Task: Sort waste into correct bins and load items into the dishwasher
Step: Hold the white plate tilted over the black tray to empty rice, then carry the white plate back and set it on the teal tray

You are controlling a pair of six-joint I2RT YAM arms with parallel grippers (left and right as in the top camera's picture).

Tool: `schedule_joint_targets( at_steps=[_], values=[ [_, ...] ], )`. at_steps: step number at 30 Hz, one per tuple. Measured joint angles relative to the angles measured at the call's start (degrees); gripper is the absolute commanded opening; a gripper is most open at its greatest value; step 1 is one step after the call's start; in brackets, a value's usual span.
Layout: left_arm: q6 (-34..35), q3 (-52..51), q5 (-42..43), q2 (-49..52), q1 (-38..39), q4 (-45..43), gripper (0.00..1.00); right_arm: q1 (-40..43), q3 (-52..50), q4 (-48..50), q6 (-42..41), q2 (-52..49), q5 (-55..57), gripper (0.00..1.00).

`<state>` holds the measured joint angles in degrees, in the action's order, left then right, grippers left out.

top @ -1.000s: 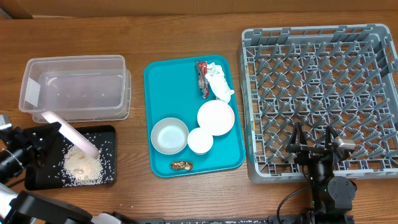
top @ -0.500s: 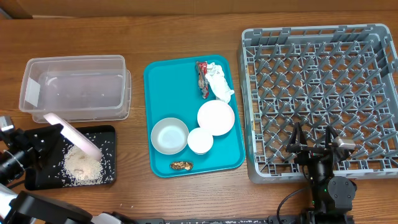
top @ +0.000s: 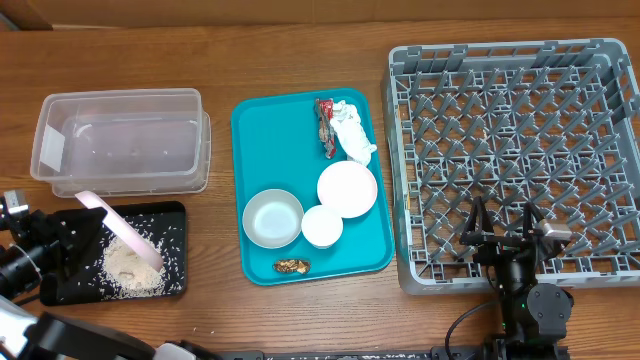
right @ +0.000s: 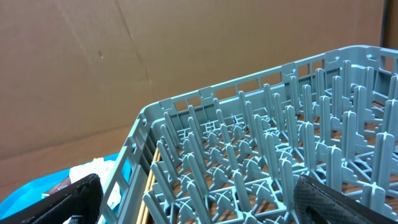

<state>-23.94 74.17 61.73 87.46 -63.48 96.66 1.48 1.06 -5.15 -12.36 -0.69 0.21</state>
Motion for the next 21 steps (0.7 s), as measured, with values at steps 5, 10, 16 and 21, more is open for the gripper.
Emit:
schedule_joint_targets(
  at_steps=[5, 10, 16, 21],
  values=[
    [1.92, 0.0, -0.46, -6.1, 0.35, 0.0, 0.04, 0.0, 0.0, 0.0, 0.02, 0.0, -0.02, 1.0],
    [3.26, 0.0, 1.01, -12.41, 3.85, -0.09, 0.04, 0.0, 0.0, 0.0, 0.0, 0.0, 0.0, 1.0],
    [10.05, 0.0, 2.51, -17.92, 12.2, -9.84, 0.04, 0.0, 0.0, 0.02, 0.0, 0.0, -0.02, 1.0],
    [22.1, 0.55, -3.96, -20.76, 23.56, -21.99, 0.04, 0.0, 0.0, -0.02, 0.0, 0.0, -0.02, 1.0]
  ],
)
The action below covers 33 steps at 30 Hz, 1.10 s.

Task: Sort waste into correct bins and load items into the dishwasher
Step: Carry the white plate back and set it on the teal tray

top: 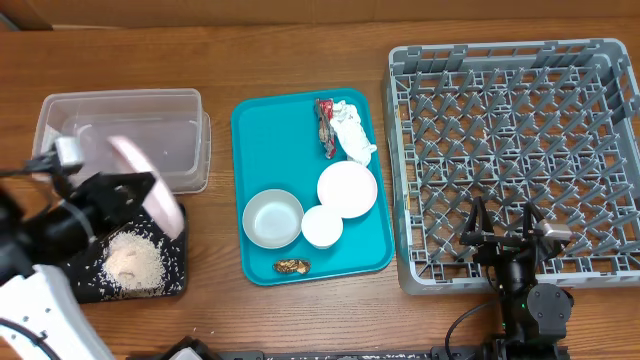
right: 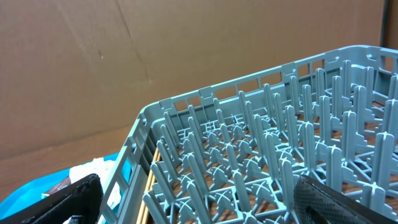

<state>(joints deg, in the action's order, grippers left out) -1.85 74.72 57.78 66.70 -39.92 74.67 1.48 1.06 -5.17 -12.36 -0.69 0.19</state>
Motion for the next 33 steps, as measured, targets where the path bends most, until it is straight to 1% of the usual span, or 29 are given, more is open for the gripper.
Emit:
schedule_joint_targets(
  at_steps=[2, 6, 8, 12, 16, 20, 23, 26, 28, 33],
  values=[
    [5.6, 1.25, -5.05, -0.44, 8.72, -5.33, 0.04, 0.0, 0.0, 0.02, 0.0, 0.0, 0.02, 1.0],
    [13.18, 4.37, -14.49, -0.5, 26.58, -15.23, 0.04, 0.0, 0.0, 0.02, -0.02, 0.0, 0.02, 1.0],
    [16.98, 4.98, -22.49, -0.48, 37.86, -20.5, 0.04, 0.0, 0.0, -0.02, 0.02, 0.0, 0.02, 1.0],
    [20.17, 5.22, -37.18, 0.81, 54.12, -26.93, 0.04, 0.0, 0.0, 0.02, 0.0, 0.0, 0.02, 1.0],
    [21.22, 5.38, -53.55, 5.57, 65.61, -30.34, 0.04, 0.0, 0.0, -0.04, 0.02, 0.0, 0.0, 1.0],
    [21.16, 5.42, -67.34, 13.94, 71.41, -34.07, 0.04, 0.0, 0.0, 0.02, 0.02, 0.0, 0.02, 1.0],
    [21.0, 5.44, -73.7, 20.92, 73.4, -36.39, 0.04, 0.0, 0.0, 0.02, 0.0, 0.0, 0.0, 1.0],
    [20.96, 5.42, -76.87, 26.4, 73.7, -38.16, 0.04, 0.0, 0.0, 0.04, 0.02, 0.0, 0.02, 1.0],
    [20.98, 5.44, -78.84, 30.86, 73.68, -40.85, 0.04, 0.0, 0.0, 0.04, 0.0, 0.0, 0.0, 1.0],
    [20.96, 5.44, -79.49, 36.22, 73.7, -43.58, 0.04, 0.0, 0.0, 0.02, -0.02, 0.0, 0.0, 1.0]
  ],
)
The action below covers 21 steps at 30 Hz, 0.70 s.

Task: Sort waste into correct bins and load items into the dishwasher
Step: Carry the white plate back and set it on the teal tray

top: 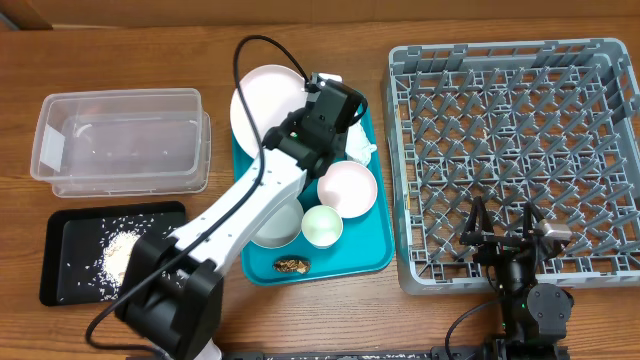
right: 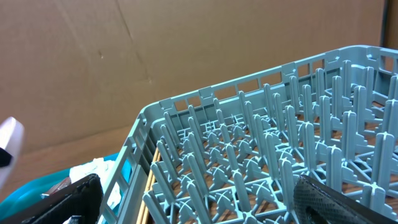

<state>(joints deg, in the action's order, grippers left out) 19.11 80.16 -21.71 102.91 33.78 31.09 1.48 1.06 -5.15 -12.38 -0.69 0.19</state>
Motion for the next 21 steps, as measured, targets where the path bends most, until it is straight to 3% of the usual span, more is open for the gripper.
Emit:
schedule_joint_targets(
  at_steps=[9, 10, 11, 12, 21],
  values=[
    [0.0, 0.0, 0.7, 4.92, 0.0, -1.09, 0.05, -0.02, 0.0, 0.0, 0.02, 0.0, 0.02, 1.0],
    [0.0, 0.0, 0.7, 5.05, 0.0, -1.09, 0.25, 0.0, 0.0, -0.02, 0.02, 0.0, 0.02, 1.0],
    [0.0, 0.0, 0.7, 5.11, 0.0, -1.09, 0.36, 0.0, 0.0, 0.0, 0.0, 0.0, 0.0, 1.0],
    [-0.31, 0.0, 0.68, 5.11, 0.0, -1.09, 0.39, 0.0, 0.0, -0.02, 0.02, 0.0, 0.02, 1.0],
    [-0.2, 0.0, 0.68, 5.11, 0.0, -1.05, 0.36, 0.0, 0.0, 0.0, 0.04, 0.0, 0.02, 1.0]
  ],
)
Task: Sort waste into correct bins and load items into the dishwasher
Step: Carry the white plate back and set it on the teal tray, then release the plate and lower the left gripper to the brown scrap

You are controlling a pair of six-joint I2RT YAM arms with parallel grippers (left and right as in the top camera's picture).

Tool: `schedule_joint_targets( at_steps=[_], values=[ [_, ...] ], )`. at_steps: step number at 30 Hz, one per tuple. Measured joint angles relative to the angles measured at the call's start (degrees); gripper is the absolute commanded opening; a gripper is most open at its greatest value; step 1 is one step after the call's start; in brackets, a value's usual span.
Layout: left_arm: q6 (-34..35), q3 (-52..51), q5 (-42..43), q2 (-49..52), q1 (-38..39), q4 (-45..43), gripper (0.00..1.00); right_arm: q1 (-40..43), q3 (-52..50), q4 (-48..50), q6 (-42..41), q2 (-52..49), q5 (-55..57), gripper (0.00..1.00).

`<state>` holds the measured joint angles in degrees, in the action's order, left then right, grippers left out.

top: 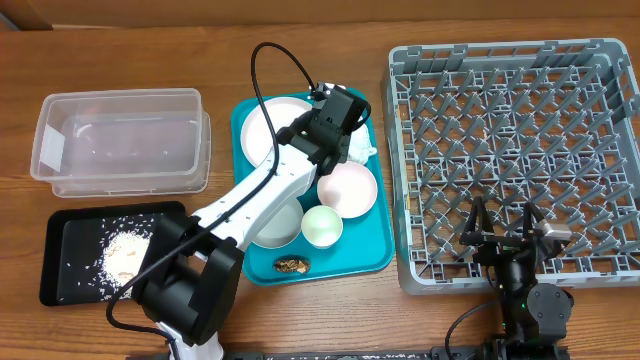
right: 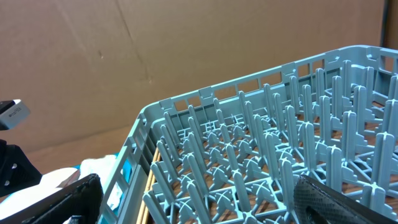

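Observation:
A white plate (top: 272, 127) lies low over the back left of the teal tray (top: 258, 262). My left gripper (top: 322, 118) is at its right rim, shut on it. Also on the tray are a pinkish small plate (top: 348, 188), a small cup (top: 322, 226), a bowl (top: 283, 226) partly under my arm, a crumpled napkin (top: 361, 151) and a brown wrapper (top: 292, 266). My right gripper (top: 503, 226) stands open at the front edge of the grey dish rack (top: 515, 150), empty; its fingers (right: 333, 200) frame the rack's pegs (right: 249, 162).
A clear plastic bin (top: 120, 140) stands at the back left. In front of it a black tray (top: 70, 285) holds a heap of rice (top: 124, 253). My left arm (top: 240, 210) stretches diagonally across the tray's left half.
My left gripper and the white plate have come down and slightly right, from raised over the tray's back left corner to low over the tray. The right arm has not moved.
My left gripper held the plate tilted over the black tray, beside the rice. Then the plate was raised between the black tray and the clear bin. Later it hung over the teal tray's back left, and now it sits low there.

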<state>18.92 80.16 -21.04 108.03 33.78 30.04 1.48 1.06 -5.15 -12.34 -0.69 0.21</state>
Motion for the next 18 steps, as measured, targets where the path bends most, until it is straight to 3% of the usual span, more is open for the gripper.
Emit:
schedule_joint_targets(
  at_steps=[4, 6, 8, 11, 12, 18],
  values=[
    [-0.02, 0.0, 0.0, -0.04, 0.0, 1.46, 0.34, 0.0, 0.0, 0.0, 0.0, 0.0, -0.02, 1.0],
    [0.0, 0.0, 0.0, -0.74, 0.0, 3.04, 0.38, 0.0, 0.0, 0.0, -0.02, 0.0, -0.02, 1.0],
    [0.0, 0.0, 0.0, -2.32, 0.0, 4.83, 0.49, 0.0, 0.0, 0.0, -0.02, 0.0, -0.02, 1.0],
    [-0.33, 0.0, 0.04, -7.85, 0.0, 9.86, 0.91, 0.0, 0.0, 0.0, -0.02, 0.0, 0.0, 1.0],
    [-0.46, 0.0, 0.2, -9.84, 0.0, 11.5, 0.97, -0.02, 0.0, 0.0, -0.02, 0.0, 0.0, 1.0],
    [0.46, 0.61, 4.66, -24.48, 0.0, 26.1, 1.0, 0.0, 0.0, -0.02, -0.02, 0.0, 0.0, 1.0]
  ],
)
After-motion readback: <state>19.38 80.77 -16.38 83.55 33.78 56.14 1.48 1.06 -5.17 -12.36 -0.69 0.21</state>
